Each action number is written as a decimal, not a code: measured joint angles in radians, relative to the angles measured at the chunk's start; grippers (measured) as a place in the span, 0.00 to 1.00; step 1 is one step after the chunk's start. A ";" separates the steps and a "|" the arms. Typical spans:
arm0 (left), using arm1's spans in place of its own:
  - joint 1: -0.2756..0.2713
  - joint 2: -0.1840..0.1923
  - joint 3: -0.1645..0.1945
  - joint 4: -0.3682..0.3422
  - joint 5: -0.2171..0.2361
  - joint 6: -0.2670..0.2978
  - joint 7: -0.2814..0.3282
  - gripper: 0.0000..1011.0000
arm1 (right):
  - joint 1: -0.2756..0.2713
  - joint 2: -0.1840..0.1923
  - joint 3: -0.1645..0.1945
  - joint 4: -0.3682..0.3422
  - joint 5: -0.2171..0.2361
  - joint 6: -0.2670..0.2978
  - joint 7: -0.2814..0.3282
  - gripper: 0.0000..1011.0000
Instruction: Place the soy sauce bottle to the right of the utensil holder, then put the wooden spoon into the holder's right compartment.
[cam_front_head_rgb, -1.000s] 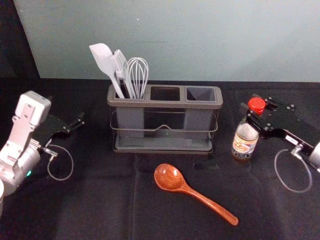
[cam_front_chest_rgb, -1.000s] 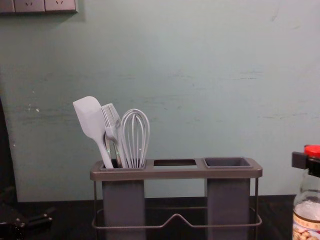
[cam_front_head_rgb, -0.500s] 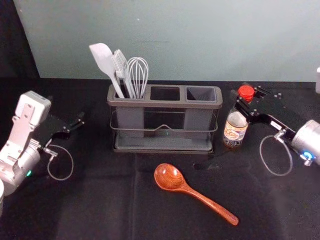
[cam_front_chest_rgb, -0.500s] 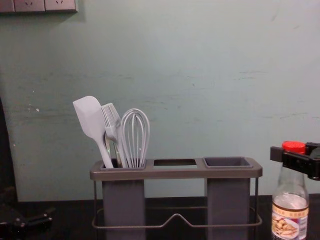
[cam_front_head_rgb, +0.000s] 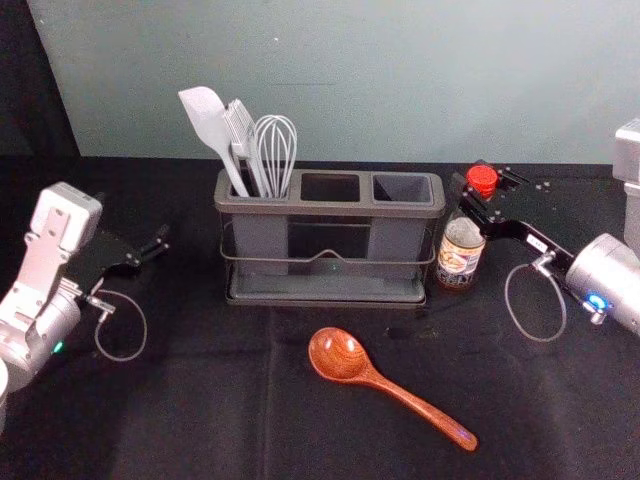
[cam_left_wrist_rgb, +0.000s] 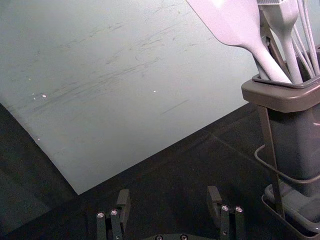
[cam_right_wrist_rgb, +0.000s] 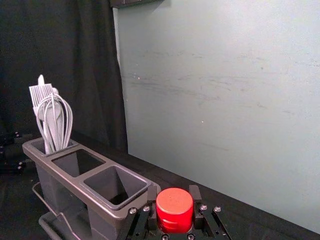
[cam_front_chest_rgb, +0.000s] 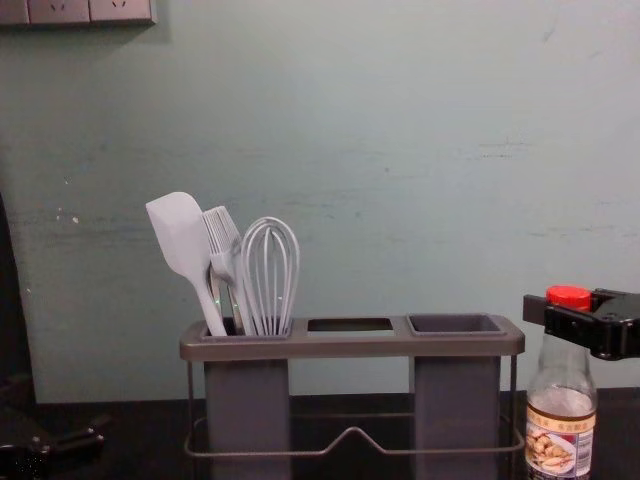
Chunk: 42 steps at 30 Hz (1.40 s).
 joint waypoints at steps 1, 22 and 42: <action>0.000 0.000 0.000 0.000 0.000 0.000 0.000 0.99 | 0.000 0.000 0.000 0.000 0.000 0.000 0.000 0.38; 0.000 0.000 0.000 0.000 0.000 0.000 0.000 0.99 | 0.020 -0.027 -0.003 0.034 -0.011 -0.004 -0.005 0.38; 0.000 0.000 0.000 0.000 0.000 0.000 0.000 0.99 | 0.025 -0.034 0.003 0.047 -0.006 -0.004 0.001 0.48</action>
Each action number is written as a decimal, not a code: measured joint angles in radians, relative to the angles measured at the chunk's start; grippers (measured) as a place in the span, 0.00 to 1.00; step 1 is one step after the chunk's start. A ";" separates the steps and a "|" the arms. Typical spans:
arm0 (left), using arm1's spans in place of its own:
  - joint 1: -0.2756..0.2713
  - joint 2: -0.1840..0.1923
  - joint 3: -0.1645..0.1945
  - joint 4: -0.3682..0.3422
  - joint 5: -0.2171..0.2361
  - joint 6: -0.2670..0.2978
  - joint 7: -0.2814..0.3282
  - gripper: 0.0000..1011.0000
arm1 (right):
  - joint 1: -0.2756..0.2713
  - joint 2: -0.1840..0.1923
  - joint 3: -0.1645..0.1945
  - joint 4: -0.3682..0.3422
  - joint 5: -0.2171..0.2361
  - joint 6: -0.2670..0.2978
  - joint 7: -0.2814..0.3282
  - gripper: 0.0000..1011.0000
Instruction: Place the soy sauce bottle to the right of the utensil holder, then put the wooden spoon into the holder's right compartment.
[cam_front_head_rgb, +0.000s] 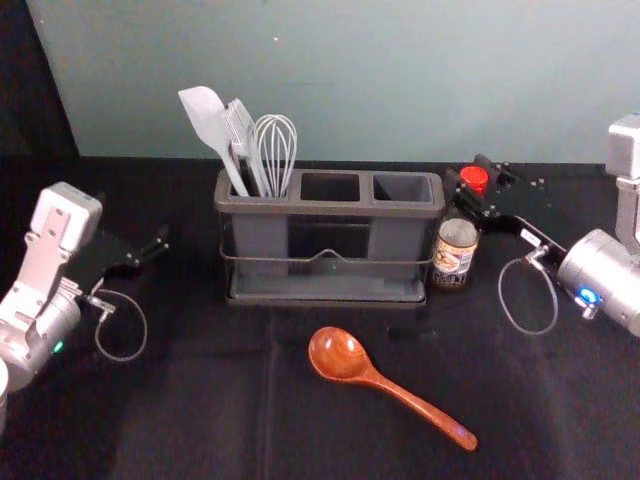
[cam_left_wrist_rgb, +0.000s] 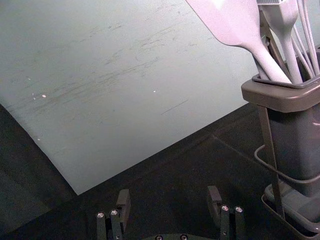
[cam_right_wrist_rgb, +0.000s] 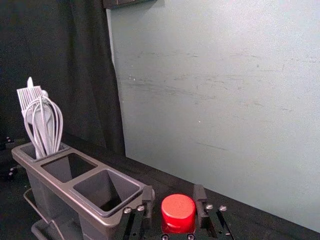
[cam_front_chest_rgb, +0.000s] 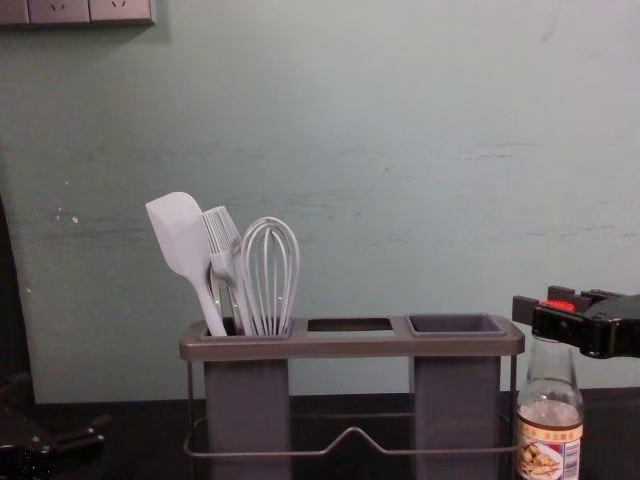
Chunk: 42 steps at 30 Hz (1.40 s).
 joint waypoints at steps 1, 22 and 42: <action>0.000 0.000 0.000 0.000 0.000 0.000 0.000 0.99 | 0.000 0.000 0.001 0.000 0.001 0.000 0.000 0.50; 0.000 0.000 0.000 0.000 0.000 0.000 0.000 0.99 | -0.107 0.093 0.039 -0.221 0.003 0.086 -0.038 0.99; 0.000 0.000 0.000 0.000 0.000 0.000 0.000 0.99 | -0.331 0.229 -0.011 -0.465 -0.070 0.172 -0.016 0.99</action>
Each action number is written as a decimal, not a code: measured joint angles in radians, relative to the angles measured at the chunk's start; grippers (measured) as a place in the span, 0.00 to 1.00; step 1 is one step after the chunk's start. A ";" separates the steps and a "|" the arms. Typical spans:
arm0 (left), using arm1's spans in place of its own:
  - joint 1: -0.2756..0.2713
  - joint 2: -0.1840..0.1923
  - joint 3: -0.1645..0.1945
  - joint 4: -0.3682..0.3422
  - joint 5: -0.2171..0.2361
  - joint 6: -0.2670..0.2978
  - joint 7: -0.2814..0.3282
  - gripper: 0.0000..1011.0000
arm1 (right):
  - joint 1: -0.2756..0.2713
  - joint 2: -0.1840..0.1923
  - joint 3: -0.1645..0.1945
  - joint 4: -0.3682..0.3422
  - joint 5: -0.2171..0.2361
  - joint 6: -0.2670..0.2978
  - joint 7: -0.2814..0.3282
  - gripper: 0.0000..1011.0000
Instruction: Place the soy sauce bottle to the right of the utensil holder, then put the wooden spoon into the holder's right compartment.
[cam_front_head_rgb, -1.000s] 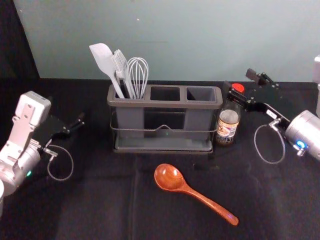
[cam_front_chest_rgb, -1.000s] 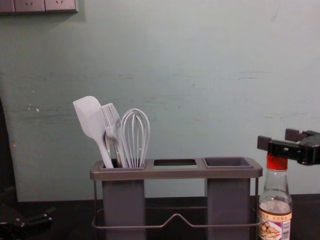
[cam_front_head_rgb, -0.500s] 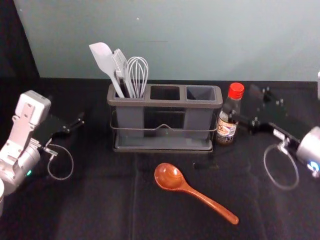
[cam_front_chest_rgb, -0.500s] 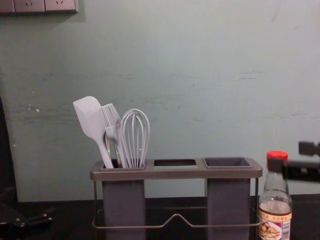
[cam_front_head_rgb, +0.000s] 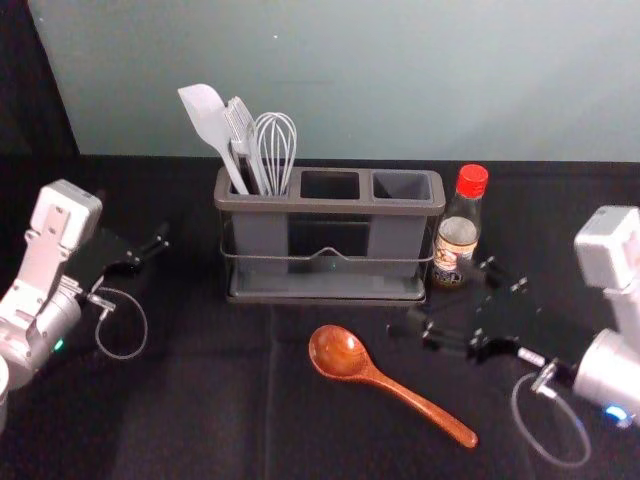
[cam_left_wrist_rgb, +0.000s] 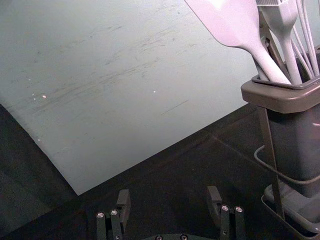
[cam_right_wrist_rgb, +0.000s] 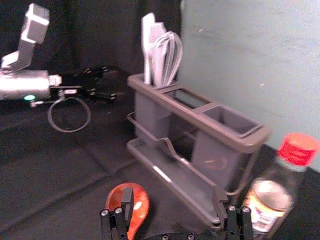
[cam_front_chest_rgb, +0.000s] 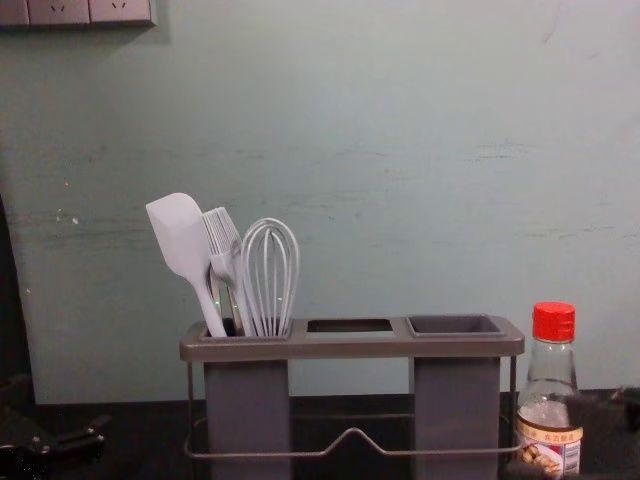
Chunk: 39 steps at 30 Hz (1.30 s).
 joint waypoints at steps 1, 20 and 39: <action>0.000 0.000 0.000 0.000 0.000 0.000 0.000 0.99 | 0.005 -0.006 -0.014 0.006 -0.003 0.002 0.005 0.99; 0.000 0.000 0.000 0.000 0.000 0.000 0.000 0.99 | 0.127 -0.068 -0.192 0.095 -0.101 0.185 0.026 0.99; 0.000 0.000 0.000 0.000 0.000 0.000 0.000 0.99 | 0.125 -0.066 -0.187 0.094 -0.097 0.184 0.030 0.99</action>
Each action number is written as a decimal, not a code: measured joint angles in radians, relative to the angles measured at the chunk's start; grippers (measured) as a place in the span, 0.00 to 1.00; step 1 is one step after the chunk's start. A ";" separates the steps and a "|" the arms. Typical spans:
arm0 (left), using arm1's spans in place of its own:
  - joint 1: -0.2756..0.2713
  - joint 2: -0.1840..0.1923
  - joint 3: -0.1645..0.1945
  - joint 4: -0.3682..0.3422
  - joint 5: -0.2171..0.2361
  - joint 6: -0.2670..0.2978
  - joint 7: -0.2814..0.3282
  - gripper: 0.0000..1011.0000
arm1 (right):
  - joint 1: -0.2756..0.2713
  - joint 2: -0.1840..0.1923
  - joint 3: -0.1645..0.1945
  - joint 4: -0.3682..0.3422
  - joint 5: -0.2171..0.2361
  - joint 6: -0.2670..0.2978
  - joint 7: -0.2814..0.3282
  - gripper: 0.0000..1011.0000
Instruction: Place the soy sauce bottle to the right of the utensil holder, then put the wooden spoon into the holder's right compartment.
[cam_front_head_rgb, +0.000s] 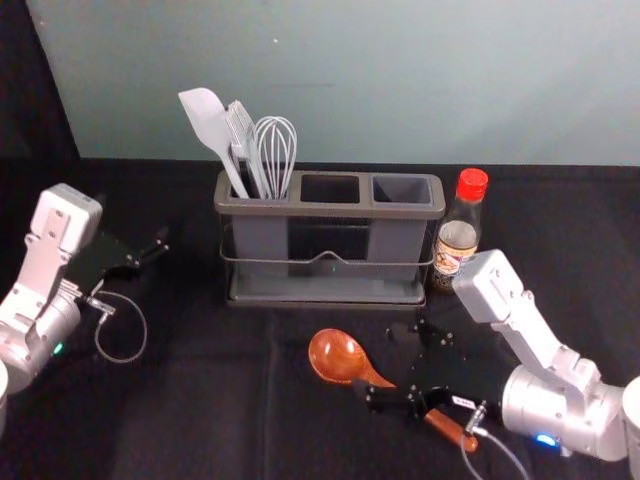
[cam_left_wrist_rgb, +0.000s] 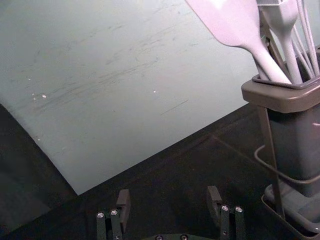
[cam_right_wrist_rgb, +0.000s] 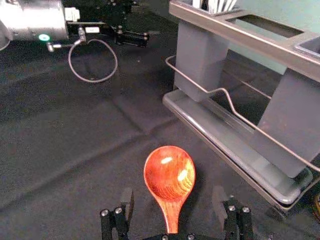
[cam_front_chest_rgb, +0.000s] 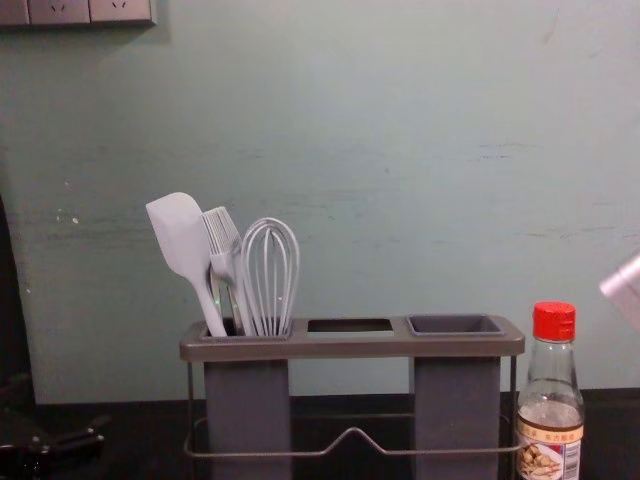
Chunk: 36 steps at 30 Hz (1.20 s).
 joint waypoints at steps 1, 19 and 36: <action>0.000 0.000 0.000 0.000 0.000 0.000 0.000 0.99 | 0.006 0.003 0.002 -0.001 0.001 0.017 0.001 0.99; 0.000 0.000 0.000 0.000 0.000 0.000 0.000 0.99 | 0.159 -0.078 -0.089 0.000 -0.120 0.366 -0.041 0.99; 0.000 0.000 0.000 0.000 0.000 0.000 0.000 0.99 | 0.249 -0.164 -0.137 0.069 -0.170 0.475 0.013 0.99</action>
